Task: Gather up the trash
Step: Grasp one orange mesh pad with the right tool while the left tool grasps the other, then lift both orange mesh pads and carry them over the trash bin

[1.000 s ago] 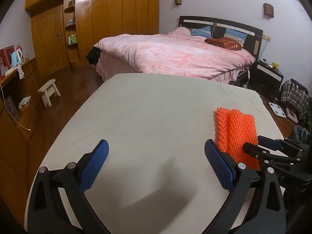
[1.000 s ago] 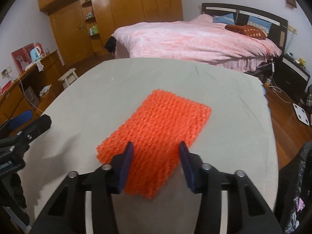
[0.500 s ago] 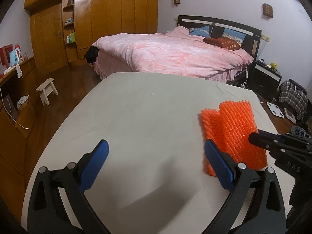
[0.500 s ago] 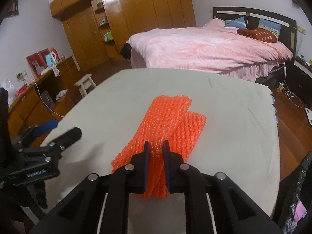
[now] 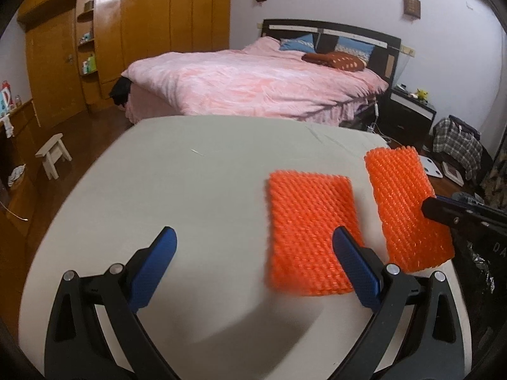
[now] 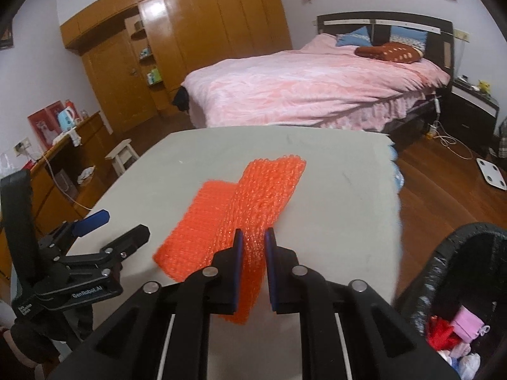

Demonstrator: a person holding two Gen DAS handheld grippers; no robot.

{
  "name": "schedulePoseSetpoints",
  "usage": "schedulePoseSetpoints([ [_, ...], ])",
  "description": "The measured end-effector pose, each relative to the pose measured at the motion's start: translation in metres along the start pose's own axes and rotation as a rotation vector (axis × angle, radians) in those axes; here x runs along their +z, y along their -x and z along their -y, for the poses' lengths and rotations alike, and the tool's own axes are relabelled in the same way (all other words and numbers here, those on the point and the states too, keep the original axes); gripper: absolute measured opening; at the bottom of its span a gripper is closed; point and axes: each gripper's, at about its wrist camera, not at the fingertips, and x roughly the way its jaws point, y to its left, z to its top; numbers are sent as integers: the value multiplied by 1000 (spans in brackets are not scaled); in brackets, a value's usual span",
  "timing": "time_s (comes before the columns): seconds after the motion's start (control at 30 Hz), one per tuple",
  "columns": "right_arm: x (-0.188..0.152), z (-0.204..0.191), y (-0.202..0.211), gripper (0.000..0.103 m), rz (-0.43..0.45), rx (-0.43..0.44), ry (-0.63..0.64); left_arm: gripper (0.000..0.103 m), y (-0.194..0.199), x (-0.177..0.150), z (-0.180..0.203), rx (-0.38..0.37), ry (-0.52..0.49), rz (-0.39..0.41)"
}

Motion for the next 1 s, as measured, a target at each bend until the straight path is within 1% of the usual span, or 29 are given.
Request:
schedulePoseSetpoints([
  [0.23,-6,9,-6,14,-15,-18,-23,95,-28,-5,17,-25,7,-59],
  [0.27,-7,10,-6,14,-16,-19,-27,94,-31,-6,18,-29,8,-70],
  [0.33,-8,11,-7,14,-17,-20,-34,88,-37,-6,19,-39,8,-93],
  [0.37,-9,12,-7,14,-17,-20,-34,82,-41,-7,20,-46,8,-109],
  [0.43,-9,12,-8,14,-20,-21,-35,78,-47,-8,21,-64,15,-136],
  [0.5,-11,13,-9,14,-23,-21,-38,70,-54,-9,23,-80,19,-165],
  [0.53,-11,13,-9,14,-24,-21,-39,69,-56,-9,24,-96,20,-173],
  [0.63,-12,13,-9,14,-26,-20,-41,53,-58,-9,27,-131,13,-177],
  [0.7,-13,13,-9,14,-27,-21,-42,39,-57,-10,30,-144,9,-175],
  [0.73,-13,13,-9,14,-29,-21,-44,36,-56,-10,31,-147,6,-172],
  [0.87,-13,14,-8,14,-29,-21,-45,21,-50,-11,37,-134,-14,-147],
  [0.9,-13,14,-8,14,-27,-21,-43,12,-48,-11,37,-130,-18,-140],
  [1.0,-12,14,-4,14,-18,-20,-43,12,-44,-10,37,-119,-12,-133],
])
